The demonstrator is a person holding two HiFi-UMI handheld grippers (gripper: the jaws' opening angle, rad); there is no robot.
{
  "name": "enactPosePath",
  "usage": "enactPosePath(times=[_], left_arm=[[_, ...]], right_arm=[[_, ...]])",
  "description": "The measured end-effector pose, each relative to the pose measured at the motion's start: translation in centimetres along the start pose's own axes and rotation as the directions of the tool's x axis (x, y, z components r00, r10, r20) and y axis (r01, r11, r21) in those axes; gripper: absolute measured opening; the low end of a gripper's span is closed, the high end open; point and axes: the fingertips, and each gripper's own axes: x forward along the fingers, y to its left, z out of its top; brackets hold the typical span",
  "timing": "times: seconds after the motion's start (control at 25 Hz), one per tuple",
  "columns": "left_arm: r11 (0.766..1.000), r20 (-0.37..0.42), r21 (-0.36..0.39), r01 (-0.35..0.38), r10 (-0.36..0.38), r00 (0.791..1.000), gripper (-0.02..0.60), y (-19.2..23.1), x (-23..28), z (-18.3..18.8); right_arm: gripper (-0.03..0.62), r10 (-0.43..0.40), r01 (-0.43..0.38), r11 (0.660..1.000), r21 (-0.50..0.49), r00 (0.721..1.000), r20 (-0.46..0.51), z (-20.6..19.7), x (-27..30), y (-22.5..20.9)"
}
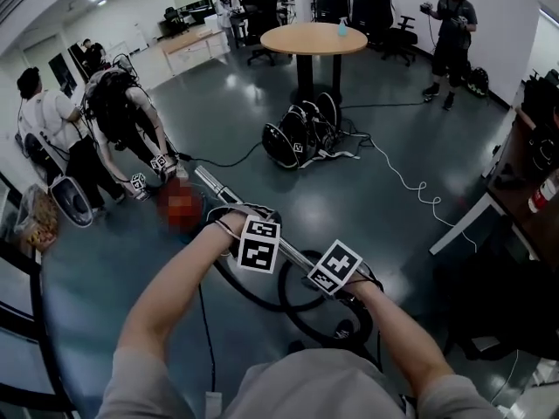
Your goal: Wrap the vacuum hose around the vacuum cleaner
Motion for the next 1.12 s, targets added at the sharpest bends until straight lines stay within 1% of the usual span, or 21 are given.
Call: enactPosePath(times=[0.08, 0.24, 0.32, 0.4, 0.44, 0.52, 0.6, 0.64, 0.72, 0.8, 0.92, 1.04, 1.12], left_arm=[[0.999, 0.001, -0.041, 0.026, -0.025, 1.0, 0.243, -0.1, 0.4, 0.0], [0.991, 0.014, -0.119, 0.06, -0.059, 0.998, 0.24, -0.8, 2.0, 0.4], [0.988, 0.003, -0.139, 0.068, -0.068, 0.998, 0.216, -1.3, 3.2, 0.6], [0.988, -0.014, -0.141, 0.064, -0.066, 0.998, 0.209, -1.7, 4.7, 0.9], [0.988, -0.012, -0.146, 0.059, -0.062, 0.998, 0.198, -1.8, 5.5, 1.2], [0.983, 0.009, -0.174, 0.06, -0.06, 0.998, 0.196, -1.8, 6.9, 1.8], [0.975, 0.029, -0.207, 0.081, -0.077, 0.997, 0.193, -1.8, 7.9, 2.5], [0.969, 0.034, -0.224, 0.102, -0.097, 0.995, 0.189, -2.0, 8.4, 2.8], [0.952, 0.046, -0.263, 0.156, -0.15, 0.988, 0.178, -2.5, 9.1, 3.6], [0.934, 0.068, -0.303, 0.187, -0.175, 0.982, 0.169, -3.2, 9.6, 4.4], [0.917, 0.1, -0.356, 0.178, -0.152, 0.983, 0.163, -3.7, 9.9, 5.2], [0.905, 0.136, -0.389, 0.172, -0.128, 0.982, 0.161, -4.0, 10.0, 5.5], [0.895, 0.175, -0.412, 0.167, -0.102, 0.979, 0.16, -4.0, 10.2, 5.6]], right_arm=[[0.149, 0.006, -0.007, 0.999, -0.048, 1.0, -0.019, -0.2, -0.4, -0.7], [0.149, 0.006, -0.015, 0.989, -0.147, 0.998, -0.062, -1.2, -0.8, -2.2], [0.15, 0.018, -0.033, 0.981, -0.19, 0.996, -0.082, -1.9, -0.7, -2.7], [0.15, 0.025, -0.047, 0.974, -0.224, 0.995, -0.1, -2.6, -0.6, -3.3], [0.15, 0.025, -0.05, 0.97, -0.239, 0.994, -0.109, -3.0, -0.6, -3.8], [0.15, 0.021, -0.054, 0.961, -0.271, 0.992, -0.124, -3.8, -0.5, -5.0], [0.15, 0.023, -0.065, 0.952, -0.3, 0.99, -0.14, -4.5, -0.4, -6.0], [0.15, 0.028, -0.074, 0.946, -0.316, 0.988, -0.15, -4.8, -0.4, -6.4], [0.15, 0.041, -0.099, 0.932, -0.349, 0.984, -0.172, -5.4, -0.5, -7.1], [0.15, 0.058, -0.128, 0.912, -0.391, 0.981, -0.185, -5.8, -0.6, -7.5], [0.15, 0.086, -0.168, 0.878, -0.448, 0.976, -0.199, -6.0, -0.8, -7.9], [0.15, 0.122, -0.219, 0.864, -0.453, 0.965, -0.234, -6.6, 0.0, -7.9], [0.15, 0.11, -0.219, 0.847, -0.484, 0.964, -0.244, -6.4, 0.3, -8.5]])
